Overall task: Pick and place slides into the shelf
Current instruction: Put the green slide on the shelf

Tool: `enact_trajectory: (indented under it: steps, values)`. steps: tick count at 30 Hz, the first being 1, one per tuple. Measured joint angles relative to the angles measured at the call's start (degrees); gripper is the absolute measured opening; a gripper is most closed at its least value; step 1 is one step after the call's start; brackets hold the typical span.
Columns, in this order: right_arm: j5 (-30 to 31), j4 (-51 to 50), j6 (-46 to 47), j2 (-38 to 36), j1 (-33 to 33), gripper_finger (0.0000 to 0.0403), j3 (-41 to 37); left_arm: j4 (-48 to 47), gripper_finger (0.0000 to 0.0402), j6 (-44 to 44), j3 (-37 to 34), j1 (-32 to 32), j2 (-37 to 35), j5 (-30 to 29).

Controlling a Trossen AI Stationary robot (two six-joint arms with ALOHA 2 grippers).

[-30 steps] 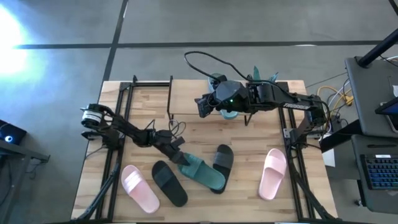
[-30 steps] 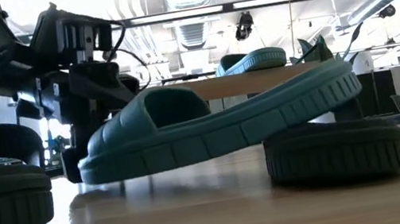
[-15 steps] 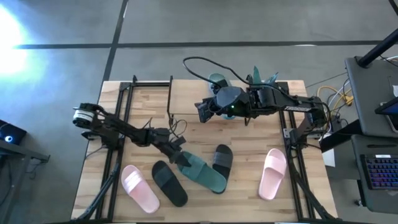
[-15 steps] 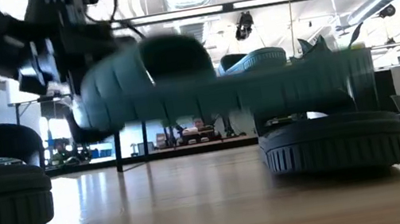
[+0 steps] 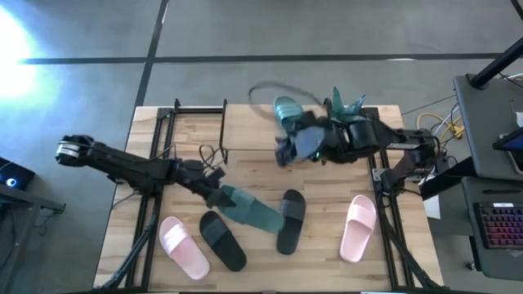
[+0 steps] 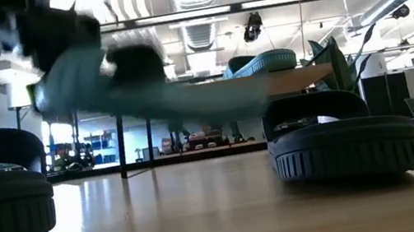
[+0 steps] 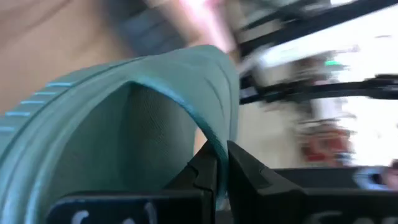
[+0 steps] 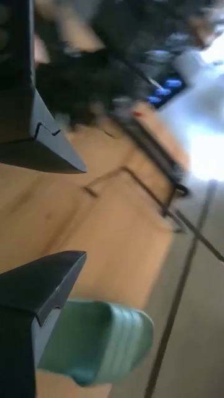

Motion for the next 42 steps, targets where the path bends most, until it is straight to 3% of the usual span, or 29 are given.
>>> enact_trajectory:
  steps: [4, 8, 12, 19, 25, 27, 34, 42]
  values:
    - [-3.18, -0.68, -4.46, 2.92, 4.19, 0.0205, -1.13, 1.6, 0.0, 0.24, -0.4, -0.03, -1.66, 1.0]
    - [-7.92, -0.6, -1.82, 6.09, 6.79, 0.0203, -1.2, 5.18, 0.0, 1.83, 0.75, 0.72, -2.74, 1.0]
    - [-7.64, -0.31, -0.87, 7.66, 8.05, 0.0192, -1.21, 4.69, 0.0, 3.42, 1.63, 1.59, -3.1, 2.49]
    - [-7.37, 1.64, -13.1, 10.44, 11.95, 0.0179, -1.22, 7.69, 0.0, 4.47, 1.43, 2.11, -3.56, 9.71]
    - [8.95, 4.59, -27.41, 12.35, 16.17, 0.0178, -1.19, 12.17, 0.0, 4.24, 1.4, 2.5, -4.7, 11.42]
    - [11.41, 5.53, -31.59, 12.79, 16.81, 0.0178, -1.18, 13.55, 0.0, 3.46, 1.4, 2.78, -4.79, 11.97]
    - [6.26, 8.87, -33.96, 14.49, 16.55, 0.0178, -1.16, 14.09, 0.0, 3.37, 1.3, 4.42, -2.95, 13.15]
    - [2.68, 9.77, -34.55, 15.52, 15.46, 0.0178, -1.16, 24.13, 0.0, 2.91, 2.38, 5.06, 2.72, 14.67]
